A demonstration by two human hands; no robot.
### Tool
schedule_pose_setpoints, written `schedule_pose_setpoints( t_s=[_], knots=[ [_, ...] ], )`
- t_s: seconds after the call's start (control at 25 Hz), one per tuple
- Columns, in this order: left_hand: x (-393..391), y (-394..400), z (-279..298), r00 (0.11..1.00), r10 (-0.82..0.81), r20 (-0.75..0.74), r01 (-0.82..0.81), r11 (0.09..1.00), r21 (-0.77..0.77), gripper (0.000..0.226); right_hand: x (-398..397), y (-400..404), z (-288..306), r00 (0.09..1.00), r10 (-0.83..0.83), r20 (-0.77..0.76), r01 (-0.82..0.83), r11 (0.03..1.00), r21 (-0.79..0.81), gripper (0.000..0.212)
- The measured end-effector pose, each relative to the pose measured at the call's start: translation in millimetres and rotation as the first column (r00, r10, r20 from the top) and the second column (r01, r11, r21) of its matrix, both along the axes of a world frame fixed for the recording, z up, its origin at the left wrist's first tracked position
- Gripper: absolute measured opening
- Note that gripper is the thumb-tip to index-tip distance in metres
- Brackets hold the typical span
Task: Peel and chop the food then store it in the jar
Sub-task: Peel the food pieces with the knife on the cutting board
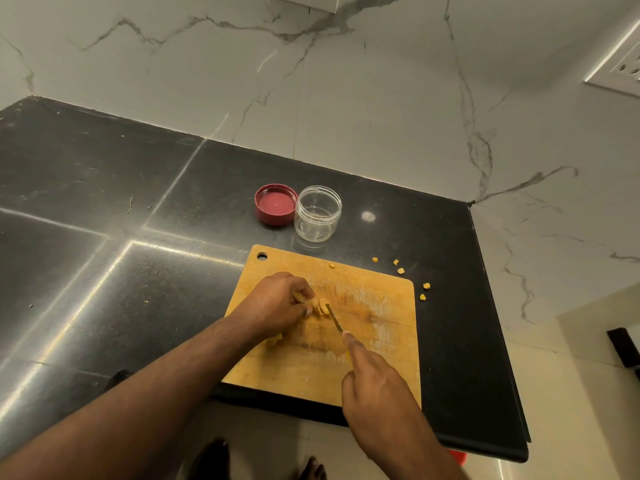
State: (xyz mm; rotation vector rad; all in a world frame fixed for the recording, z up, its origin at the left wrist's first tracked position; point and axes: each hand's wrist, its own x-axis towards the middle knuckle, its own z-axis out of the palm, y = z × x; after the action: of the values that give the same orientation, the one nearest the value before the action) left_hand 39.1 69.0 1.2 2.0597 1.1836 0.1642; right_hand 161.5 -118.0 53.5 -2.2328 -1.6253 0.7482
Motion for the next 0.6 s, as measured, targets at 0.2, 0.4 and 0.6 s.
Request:
schedule_pose_setpoints(
  t_s=[0.2,0.4,0.6],
  knots=[
    [0.4,-2.1,0.4,1.0,0.007,-0.001,-0.007,1.0,0.015,0.027,0.7,7.9,-4.9,0.998,0.002,-0.065,-0.002,1.0,0.007,0.053],
    [-1.5,-1.9,-0.5,1.0,0.023,0.018,-0.024,0.999,0.021,0.03,1.0,10.7,-6.7,0.996,-0.012,-0.089,0.015,0.999,0.04,0.053],
    [-2.1,-0.4,-2.7,1.0,0.016,0.018,-0.017,0.999,0.05,0.03,-7.3,12.9,-9.5,0.998,0.042,-0.057,-0.038,0.997,0.072,0.054]
  ],
)
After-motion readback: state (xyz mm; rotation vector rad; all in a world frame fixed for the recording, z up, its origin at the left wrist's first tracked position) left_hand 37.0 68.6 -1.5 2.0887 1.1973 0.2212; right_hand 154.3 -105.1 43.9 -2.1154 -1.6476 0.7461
